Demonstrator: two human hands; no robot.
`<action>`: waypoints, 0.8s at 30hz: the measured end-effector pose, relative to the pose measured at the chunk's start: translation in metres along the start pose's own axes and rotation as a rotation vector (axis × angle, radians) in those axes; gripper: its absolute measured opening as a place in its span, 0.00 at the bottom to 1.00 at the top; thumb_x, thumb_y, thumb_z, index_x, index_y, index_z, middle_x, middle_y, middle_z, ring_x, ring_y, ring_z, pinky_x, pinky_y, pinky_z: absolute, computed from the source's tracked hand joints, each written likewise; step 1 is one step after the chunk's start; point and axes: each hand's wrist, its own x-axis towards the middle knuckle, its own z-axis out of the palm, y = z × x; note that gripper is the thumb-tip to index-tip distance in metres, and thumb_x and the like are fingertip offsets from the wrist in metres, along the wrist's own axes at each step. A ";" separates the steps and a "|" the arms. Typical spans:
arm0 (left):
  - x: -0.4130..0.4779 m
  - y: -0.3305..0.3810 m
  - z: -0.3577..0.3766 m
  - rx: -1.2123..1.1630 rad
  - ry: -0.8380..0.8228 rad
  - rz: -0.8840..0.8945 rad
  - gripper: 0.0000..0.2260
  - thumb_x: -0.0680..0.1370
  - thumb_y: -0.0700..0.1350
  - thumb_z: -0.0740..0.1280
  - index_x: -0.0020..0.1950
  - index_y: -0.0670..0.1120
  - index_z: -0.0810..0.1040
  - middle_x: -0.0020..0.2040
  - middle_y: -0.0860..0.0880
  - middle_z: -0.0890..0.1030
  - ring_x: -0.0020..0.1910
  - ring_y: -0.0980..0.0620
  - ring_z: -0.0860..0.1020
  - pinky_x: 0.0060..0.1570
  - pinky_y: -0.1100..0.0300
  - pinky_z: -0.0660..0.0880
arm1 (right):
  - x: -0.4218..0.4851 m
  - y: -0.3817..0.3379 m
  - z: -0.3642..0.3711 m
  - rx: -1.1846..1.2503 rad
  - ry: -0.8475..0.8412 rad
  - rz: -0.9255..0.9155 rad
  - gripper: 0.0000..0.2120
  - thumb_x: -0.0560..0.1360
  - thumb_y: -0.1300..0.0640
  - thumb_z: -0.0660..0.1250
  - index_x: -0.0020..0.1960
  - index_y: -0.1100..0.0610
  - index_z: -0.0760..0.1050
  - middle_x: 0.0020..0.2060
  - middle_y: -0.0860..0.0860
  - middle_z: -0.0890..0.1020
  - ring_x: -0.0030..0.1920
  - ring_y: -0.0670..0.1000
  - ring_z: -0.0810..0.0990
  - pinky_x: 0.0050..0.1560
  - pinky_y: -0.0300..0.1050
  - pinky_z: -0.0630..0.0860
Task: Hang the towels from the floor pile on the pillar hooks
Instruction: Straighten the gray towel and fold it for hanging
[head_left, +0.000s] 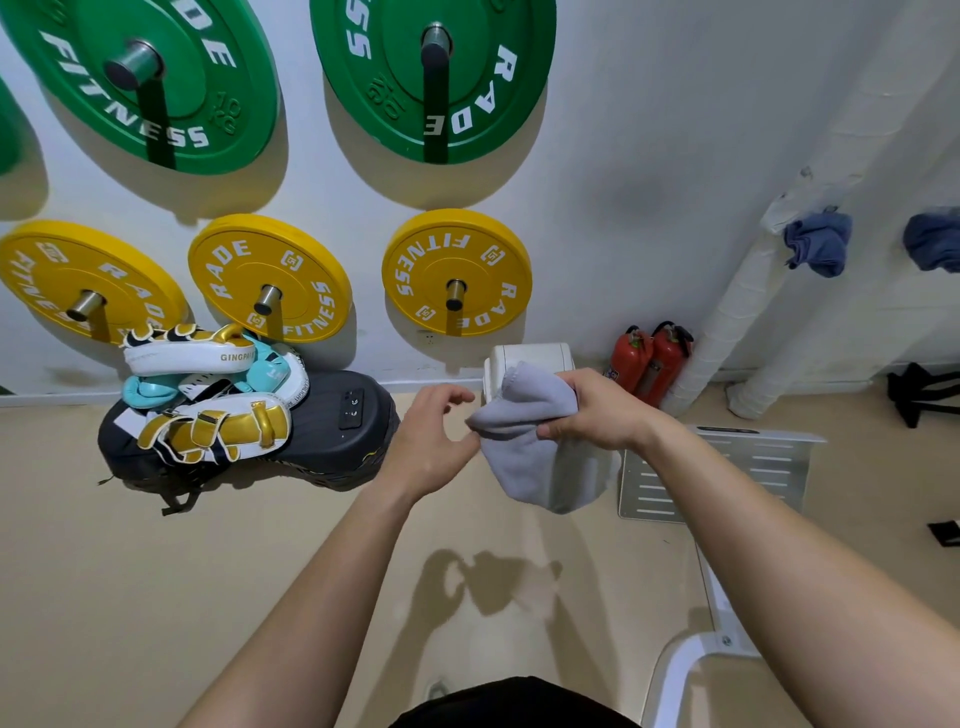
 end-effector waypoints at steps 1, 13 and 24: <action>-0.001 0.005 0.001 -0.047 -0.063 0.002 0.24 0.72 0.45 0.74 0.66 0.55 0.72 0.63 0.57 0.73 0.62 0.58 0.72 0.57 0.62 0.70 | 0.000 -0.003 0.000 -0.005 -0.013 -0.010 0.12 0.69 0.61 0.77 0.44 0.46 0.80 0.38 0.43 0.84 0.41 0.43 0.80 0.44 0.41 0.75; 0.008 0.029 -0.002 -0.355 -0.294 -0.056 0.09 0.75 0.43 0.75 0.54 0.46 0.82 0.46 0.50 0.85 0.43 0.59 0.82 0.41 0.68 0.76 | -0.007 0.000 -0.002 -0.051 -0.025 0.053 0.10 0.65 0.58 0.80 0.42 0.49 0.81 0.36 0.44 0.84 0.40 0.47 0.81 0.43 0.46 0.76; 0.014 0.046 -0.013 -0.064 -0.293 0.039 0.13 0.68 0.49 0.80 0.49 0.51 0.82 0.44 0.51 0.83 0.46 0.48 0.81 0.48 0.49 0.79 | -0.013 -0.001 -0.004 0.213 0.076 -0.046 0.03 0.77 0.58 0.72 0.44 0.54 0.84 0.35 0.45 0.82 0.38 0.42 0.77 0.43 0.42 0.73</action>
